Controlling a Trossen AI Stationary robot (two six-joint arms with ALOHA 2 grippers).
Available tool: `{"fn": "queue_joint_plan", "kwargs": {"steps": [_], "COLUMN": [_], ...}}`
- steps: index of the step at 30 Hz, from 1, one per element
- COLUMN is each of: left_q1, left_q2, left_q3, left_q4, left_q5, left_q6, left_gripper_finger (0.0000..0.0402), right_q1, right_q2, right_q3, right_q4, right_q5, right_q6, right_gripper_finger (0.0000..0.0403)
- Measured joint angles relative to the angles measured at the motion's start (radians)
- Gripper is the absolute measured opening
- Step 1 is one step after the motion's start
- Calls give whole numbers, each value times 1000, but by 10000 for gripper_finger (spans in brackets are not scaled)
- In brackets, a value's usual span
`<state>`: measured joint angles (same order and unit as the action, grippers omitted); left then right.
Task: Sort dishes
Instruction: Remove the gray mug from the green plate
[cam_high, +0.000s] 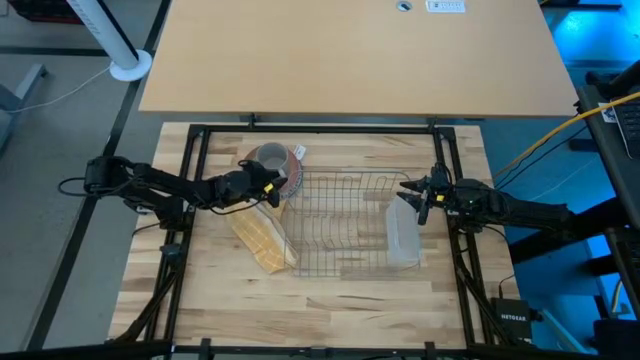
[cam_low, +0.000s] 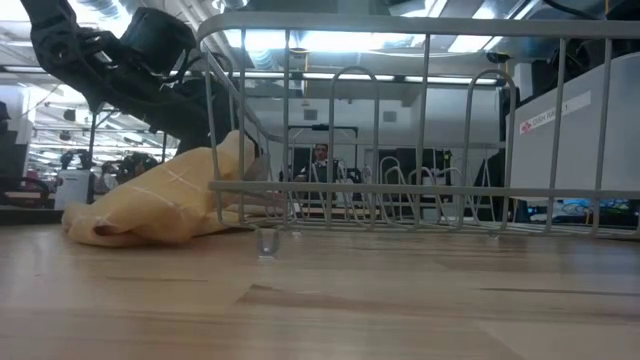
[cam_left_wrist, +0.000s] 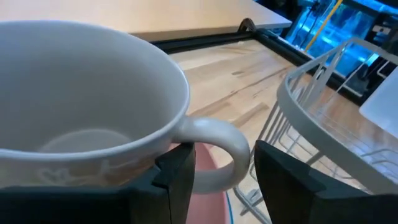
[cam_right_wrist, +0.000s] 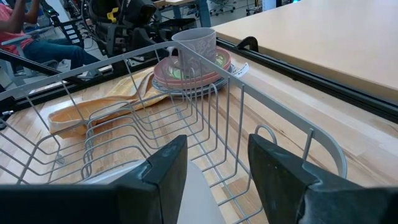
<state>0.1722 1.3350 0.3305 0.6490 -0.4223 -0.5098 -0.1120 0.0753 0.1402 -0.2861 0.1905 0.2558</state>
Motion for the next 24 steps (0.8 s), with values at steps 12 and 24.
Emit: {"fn": "queue_joint_plan", "kwargs": {"steps": [12,24], "left_q1": [0,0], "left_q2": [144,184], "left_q3": [13,56], "left_q4": [121,128], "left_q5": [-2,-11], "left_q6": [-81,51], "left_gripper_finger": [155,111], "right_q1": [0,0], "right_q2": [0,0], "right_q3": [0,0], "right_q4": [0,0], "right_q5": [0,0], "right_q6": [0,0], "right_gripper_finger": [175,175]}}
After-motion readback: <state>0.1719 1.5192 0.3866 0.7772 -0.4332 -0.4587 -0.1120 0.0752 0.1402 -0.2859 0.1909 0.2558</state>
